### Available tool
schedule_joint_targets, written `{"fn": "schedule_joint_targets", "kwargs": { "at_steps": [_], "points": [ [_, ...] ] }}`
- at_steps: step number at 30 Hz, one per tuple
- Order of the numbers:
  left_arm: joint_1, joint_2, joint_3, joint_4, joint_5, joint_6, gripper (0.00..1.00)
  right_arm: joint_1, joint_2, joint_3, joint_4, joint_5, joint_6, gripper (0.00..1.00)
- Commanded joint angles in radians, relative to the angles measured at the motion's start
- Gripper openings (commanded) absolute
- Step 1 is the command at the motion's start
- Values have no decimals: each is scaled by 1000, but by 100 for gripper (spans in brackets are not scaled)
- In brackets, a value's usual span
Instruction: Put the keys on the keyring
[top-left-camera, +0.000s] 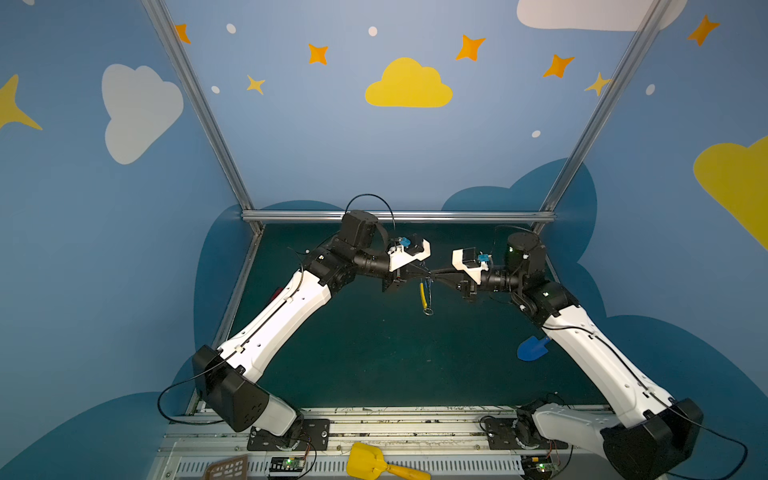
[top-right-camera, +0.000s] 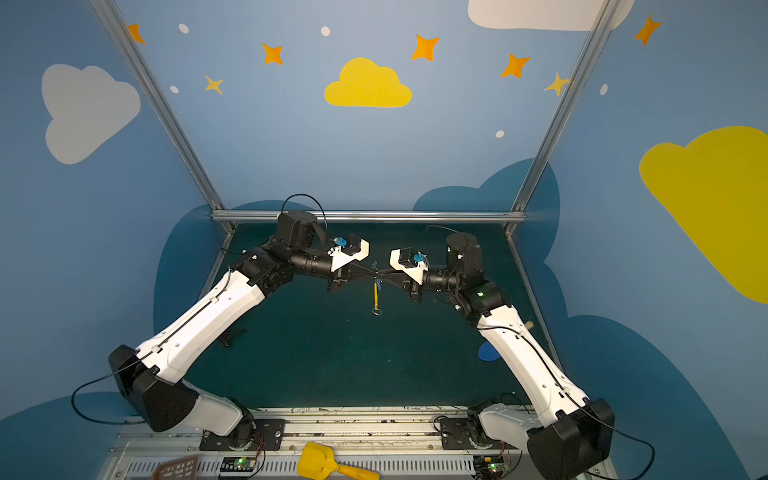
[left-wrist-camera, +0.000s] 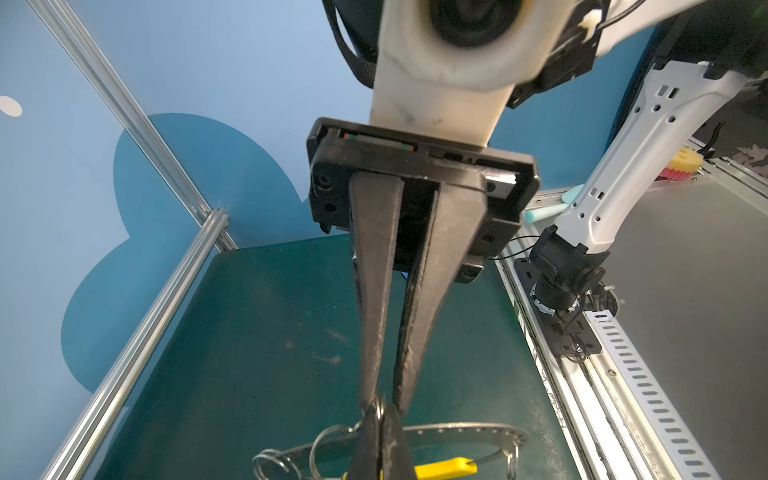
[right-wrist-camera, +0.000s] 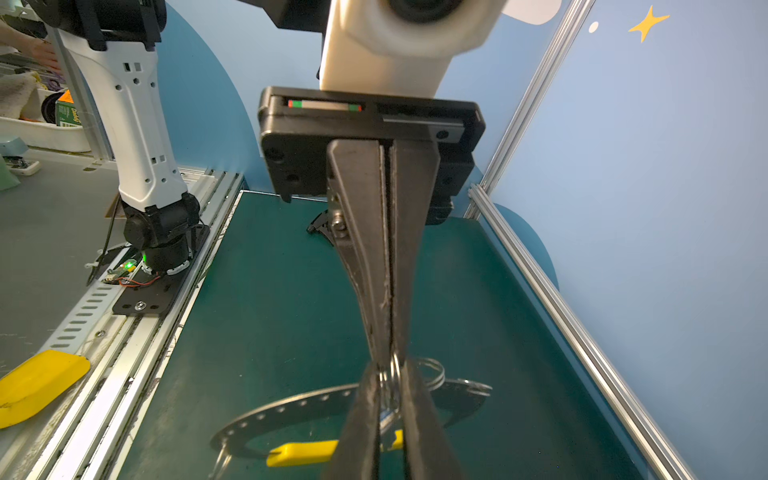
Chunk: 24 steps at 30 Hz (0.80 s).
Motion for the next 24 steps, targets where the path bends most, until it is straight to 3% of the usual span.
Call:
{"fn": "schedule_joint_targets", "kwargs": {
  "at_steps": [1, 7, 12, 15, 17, 18, 24],
  "points": [
    [-5, 4, 26, -13, 12, 14, 3, 8, 14, 36, -46, -20, -10, 13],
    [-7, 1, 24, -11, 9, 16, 4, 9, 19, 41, -61, -32, -18, 0],
    [-5, -13, -7, 33, -9, 2, 5, 7, 20, 27, -15, -44, 13, 0],
    [0, -26, -31, 77, -22, -25, 18, 4, 23, 11, 37, -49, 49, 0],
    [14, -46, -62, 134, -28, -66, 37, -2, 22, -8, 91, -51, 78, 0],
    [24, -57, -82, 168, -28, -90, 42, -3, 20, -16, 113, -49, 93, 0],
    [73, -137, -256, 429, -7, -265, 40, -8, 21, -62, 269, -48, 177, 0]
  ]
}}
